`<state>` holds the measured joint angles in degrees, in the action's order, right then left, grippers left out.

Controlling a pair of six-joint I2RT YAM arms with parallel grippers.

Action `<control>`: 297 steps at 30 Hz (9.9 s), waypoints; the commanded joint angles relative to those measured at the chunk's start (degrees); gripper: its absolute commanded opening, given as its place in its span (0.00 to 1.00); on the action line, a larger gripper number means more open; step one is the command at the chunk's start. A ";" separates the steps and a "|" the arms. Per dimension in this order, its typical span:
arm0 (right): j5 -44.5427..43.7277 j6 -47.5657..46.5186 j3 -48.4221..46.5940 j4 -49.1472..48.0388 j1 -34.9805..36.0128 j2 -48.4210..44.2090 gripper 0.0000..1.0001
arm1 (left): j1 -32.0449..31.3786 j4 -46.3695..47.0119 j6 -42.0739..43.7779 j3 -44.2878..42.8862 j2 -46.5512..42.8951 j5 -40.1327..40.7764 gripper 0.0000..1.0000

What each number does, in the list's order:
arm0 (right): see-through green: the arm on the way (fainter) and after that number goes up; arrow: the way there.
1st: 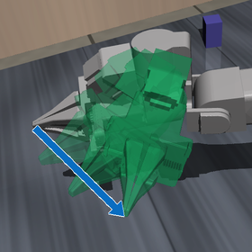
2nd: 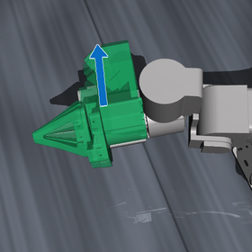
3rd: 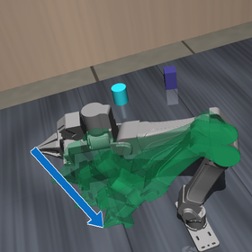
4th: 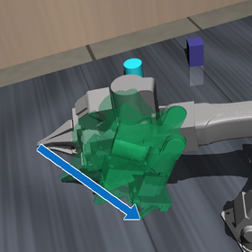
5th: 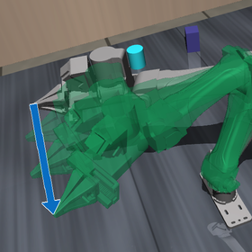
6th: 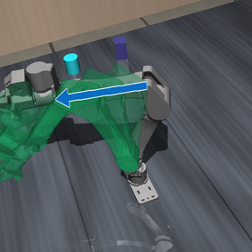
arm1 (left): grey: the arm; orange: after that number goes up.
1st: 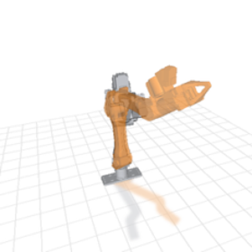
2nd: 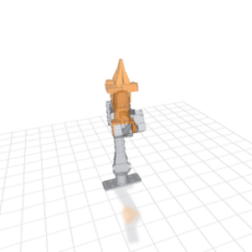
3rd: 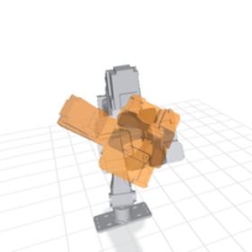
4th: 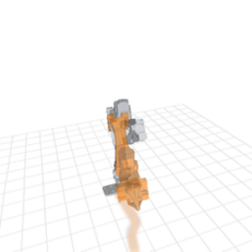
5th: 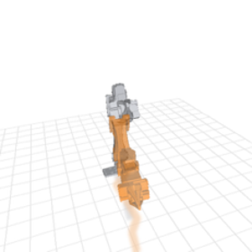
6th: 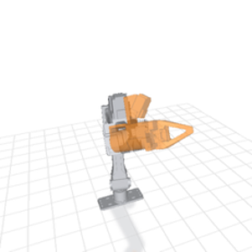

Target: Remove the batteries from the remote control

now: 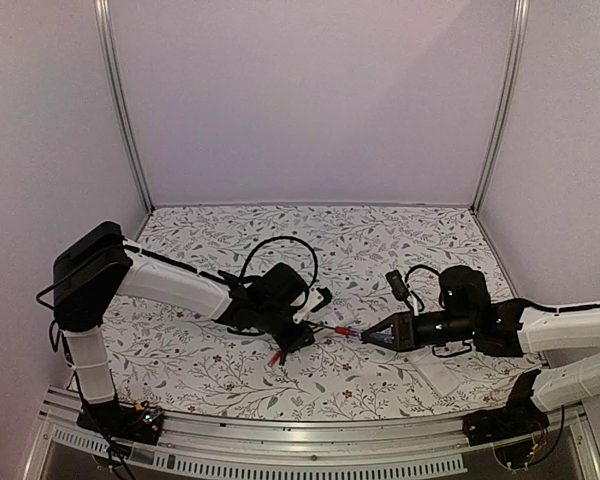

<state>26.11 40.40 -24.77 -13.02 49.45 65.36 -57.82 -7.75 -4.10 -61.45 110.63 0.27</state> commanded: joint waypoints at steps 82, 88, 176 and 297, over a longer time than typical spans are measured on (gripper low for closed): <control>-23.32 -12.38 -7.88 29.43 -14.30 5.10 0.99 | 33.04 -8.63 -10.79 -4.42 -30.37 -13.92 0.89; -22.49 -6.22 -5.76 34.30 -11.08 3.39 0.99 | 38.35 -3.48 -10.50 -0.23 -31.07 -16.46 0.89; -24.35 -29.98 -26.44 27.95 13.01 15.45 0.46 | 10.26 24.42 -41.94 20.27 -31.99 -26.01 0.87; 4.24 2.22 -11.09 -21.30 -0.80 7.36 0.17 | 8.58 40.40 -41.61 22.70 -38.87 -29.04 0.03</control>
<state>31.31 42.11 -36.03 -34.28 48.62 72.71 -48.86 33.47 -46.15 -37.54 72.07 -30.30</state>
